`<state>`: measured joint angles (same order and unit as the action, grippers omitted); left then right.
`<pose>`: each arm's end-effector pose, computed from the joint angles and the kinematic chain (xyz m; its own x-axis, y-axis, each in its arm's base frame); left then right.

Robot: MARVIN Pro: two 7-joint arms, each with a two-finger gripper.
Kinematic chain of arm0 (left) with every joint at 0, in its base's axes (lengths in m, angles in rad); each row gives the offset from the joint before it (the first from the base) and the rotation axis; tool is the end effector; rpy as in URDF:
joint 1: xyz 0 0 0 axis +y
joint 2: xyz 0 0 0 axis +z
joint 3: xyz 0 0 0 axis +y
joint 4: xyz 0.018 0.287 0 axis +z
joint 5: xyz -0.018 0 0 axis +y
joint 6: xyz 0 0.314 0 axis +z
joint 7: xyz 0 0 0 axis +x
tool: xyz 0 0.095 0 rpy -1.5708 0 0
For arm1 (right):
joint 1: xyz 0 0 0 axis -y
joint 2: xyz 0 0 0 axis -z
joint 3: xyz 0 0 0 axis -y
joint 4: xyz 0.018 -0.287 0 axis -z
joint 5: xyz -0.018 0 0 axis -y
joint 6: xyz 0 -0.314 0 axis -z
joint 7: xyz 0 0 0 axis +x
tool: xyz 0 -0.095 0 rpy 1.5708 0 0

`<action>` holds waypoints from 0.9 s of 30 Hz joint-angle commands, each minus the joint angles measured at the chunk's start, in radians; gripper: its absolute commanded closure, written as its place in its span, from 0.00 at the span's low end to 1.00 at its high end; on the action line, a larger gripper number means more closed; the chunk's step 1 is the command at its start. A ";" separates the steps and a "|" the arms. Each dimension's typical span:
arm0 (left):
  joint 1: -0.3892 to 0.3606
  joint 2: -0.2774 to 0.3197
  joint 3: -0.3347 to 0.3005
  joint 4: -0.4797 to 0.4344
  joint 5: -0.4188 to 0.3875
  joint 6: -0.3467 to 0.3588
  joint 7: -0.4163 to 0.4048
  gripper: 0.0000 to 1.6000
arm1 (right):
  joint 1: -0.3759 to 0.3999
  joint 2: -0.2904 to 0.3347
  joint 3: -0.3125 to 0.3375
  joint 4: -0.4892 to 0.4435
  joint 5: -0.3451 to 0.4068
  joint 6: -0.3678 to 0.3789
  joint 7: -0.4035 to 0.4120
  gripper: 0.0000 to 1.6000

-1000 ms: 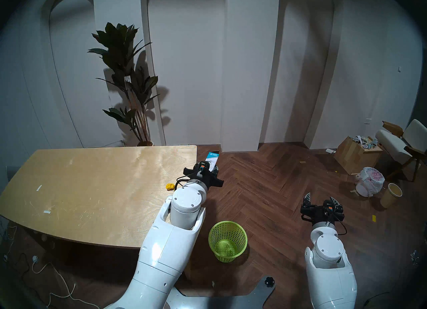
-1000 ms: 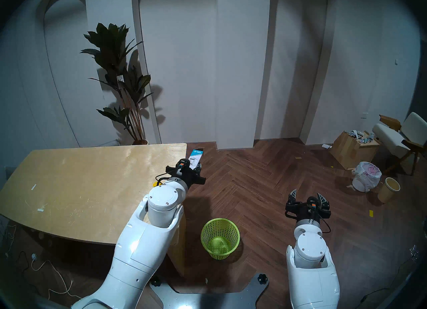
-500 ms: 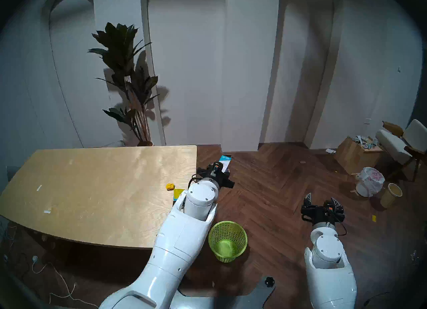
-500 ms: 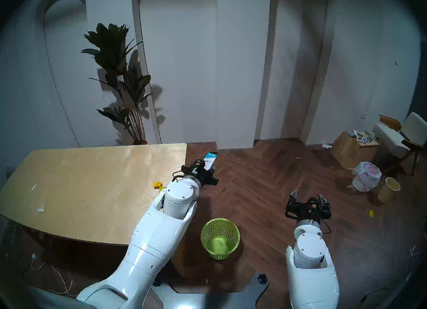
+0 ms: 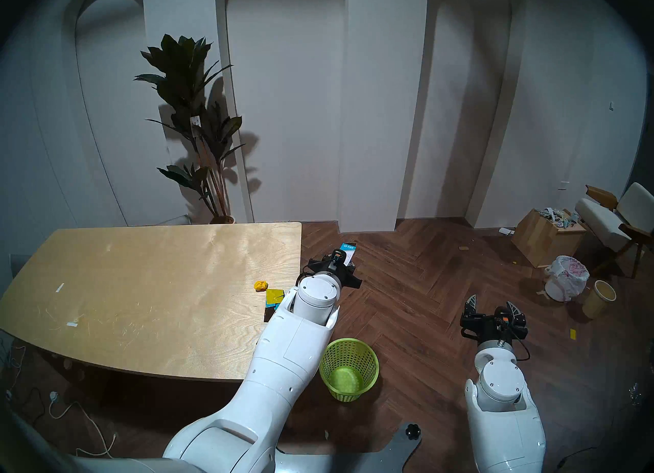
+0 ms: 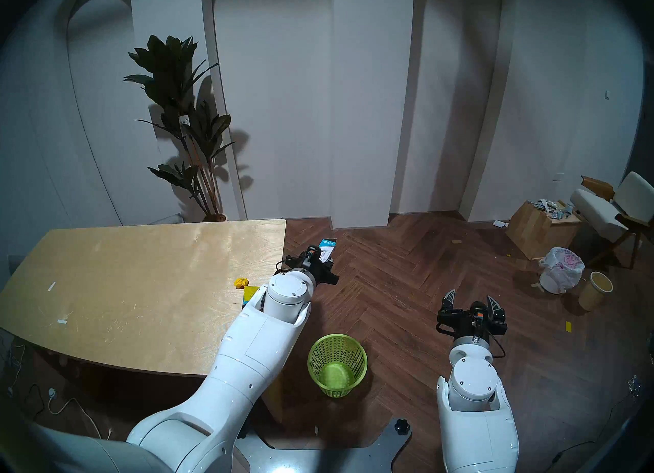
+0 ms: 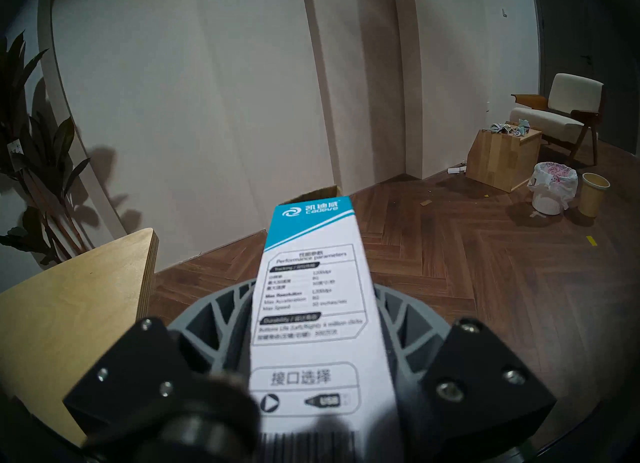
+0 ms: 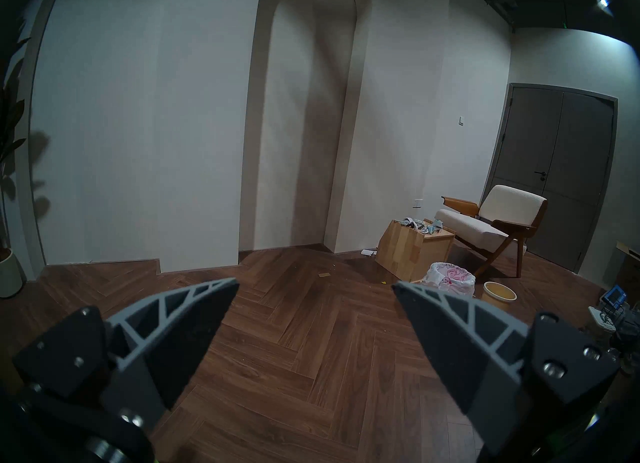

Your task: Put the trash into the trash bin on the ground

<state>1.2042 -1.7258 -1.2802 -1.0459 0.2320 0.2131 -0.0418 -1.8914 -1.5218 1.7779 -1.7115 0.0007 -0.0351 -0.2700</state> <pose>0.4940 -0.1795 -0.3485 0.2536 -0.2888 0.9232 -0.3802 -0.9074 -0.1794 0.3113 -0.1233 -0.3552 0.1468 0.0835 0.9856 -0.4331 -0.8904 0.1399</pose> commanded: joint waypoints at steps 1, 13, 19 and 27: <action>-0.083 -0.053 0.001 0.056 -0.013 -0.044 0.009 1.00 | -0.004 0.003 -0.001 -0.022 -0.001 -0.024 0.004 0.00; 0.007 0.007 0.112 -0.041 -0.112 0.025 0.096 1.00 | -0.006 0.004 -0.002 -0.022 0.000 -0.034 0.004 0.00; 0.057 0.041 0.155 -0.110 -0.136 0.052 0.153 1.00 | -0.006 0.003 -0.001 -0.021 0.000 -0.035 0.005 0.00; 0.094 0.062 0.155 -0.136 -0.126 0.033 0.177 1.00 | -0.006 0.003 -0.001 -0.022 0.000 -0.036 0.007 0.00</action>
<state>1.2848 -1.6780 -1.1261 -1.1492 0.0938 0.2860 0.1175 -1.8979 -1.5197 1.7754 -1.7117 -0.0015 -0.0582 -0.2640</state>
